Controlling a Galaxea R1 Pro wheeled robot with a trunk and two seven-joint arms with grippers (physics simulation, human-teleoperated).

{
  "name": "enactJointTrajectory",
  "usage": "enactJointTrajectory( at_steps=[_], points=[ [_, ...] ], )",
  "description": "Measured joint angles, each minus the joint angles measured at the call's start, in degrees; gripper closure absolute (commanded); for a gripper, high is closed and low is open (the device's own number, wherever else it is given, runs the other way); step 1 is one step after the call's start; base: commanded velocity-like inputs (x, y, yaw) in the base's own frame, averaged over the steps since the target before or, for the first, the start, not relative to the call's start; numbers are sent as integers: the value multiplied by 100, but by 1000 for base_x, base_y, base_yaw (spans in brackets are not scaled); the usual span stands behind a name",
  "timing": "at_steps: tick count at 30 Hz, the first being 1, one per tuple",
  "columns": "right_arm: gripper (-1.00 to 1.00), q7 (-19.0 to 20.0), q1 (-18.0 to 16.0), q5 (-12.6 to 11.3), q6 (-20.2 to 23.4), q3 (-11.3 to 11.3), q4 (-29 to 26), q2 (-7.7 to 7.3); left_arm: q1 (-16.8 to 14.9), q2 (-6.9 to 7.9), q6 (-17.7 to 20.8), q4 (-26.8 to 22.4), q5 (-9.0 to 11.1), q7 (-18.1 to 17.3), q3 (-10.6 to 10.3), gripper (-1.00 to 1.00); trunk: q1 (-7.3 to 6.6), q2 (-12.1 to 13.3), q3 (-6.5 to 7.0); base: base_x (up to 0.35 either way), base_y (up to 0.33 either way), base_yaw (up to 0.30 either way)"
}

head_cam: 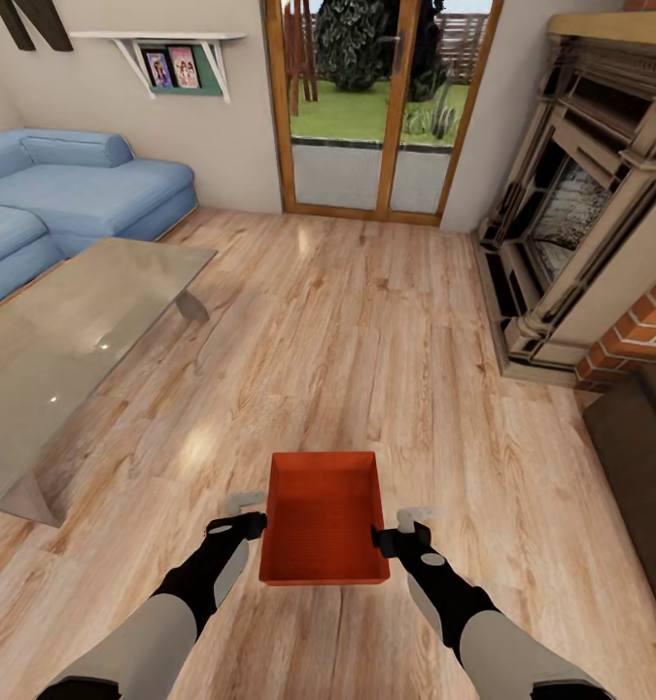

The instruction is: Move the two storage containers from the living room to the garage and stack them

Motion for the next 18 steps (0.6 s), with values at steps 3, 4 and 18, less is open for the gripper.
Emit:
enactJointTrajectory(
  at_steps=[3,4,18],
  points=[
    [-100,0,2,-2,1,-72,0,11,1,-25,-5,7,-5,22,-676,-100,66,-120,-54,0,0,0],
    [-100,0,2,-2,2,-121,0,12,1,-26,-6,11,-5,25,-715,-100,88,-160,-72,0,0,0],
    [-100,-114,3,76,-145,-799,0,12,1,-23,2,20,2,12,-784,-100,395,-722,-323,0,0,0]
  ],
)
